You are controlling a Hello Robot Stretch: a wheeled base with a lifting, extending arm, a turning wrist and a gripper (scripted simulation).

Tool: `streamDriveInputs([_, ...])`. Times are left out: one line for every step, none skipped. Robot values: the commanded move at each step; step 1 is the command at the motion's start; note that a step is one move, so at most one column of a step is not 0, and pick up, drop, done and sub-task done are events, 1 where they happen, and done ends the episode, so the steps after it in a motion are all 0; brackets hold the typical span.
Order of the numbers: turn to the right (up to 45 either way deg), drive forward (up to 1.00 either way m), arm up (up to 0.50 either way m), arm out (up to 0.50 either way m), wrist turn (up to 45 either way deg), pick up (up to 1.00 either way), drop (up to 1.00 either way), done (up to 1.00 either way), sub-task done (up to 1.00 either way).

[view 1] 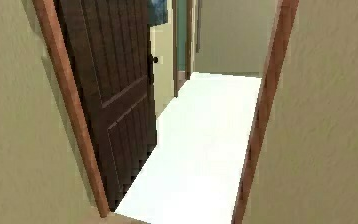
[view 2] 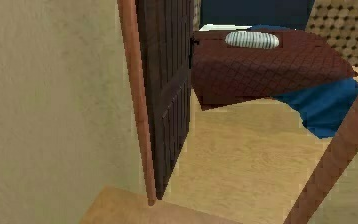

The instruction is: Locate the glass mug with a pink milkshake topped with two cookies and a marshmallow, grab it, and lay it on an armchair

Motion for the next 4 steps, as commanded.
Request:
streamDriveInputs([-3.0, 0.00, 0.00, 0.00, 0.0, 0.00, 0.00, 0.00, 0.00])
streamDriveInputs([-3.0, 0.00, 0.00, 0.00, 0.0, 0.00, 0.00, 0.00, 0.00])
streamDriveInputs([0.0, 0.70, 0.00, 0.00, 0.0, 0.00, 0.00, 0.00, 0.00])
streamDriveInputs([9.0, 0.00, 0.00, 0.00, 0.0, 0.00, 0.00, 0.00, 0.00])
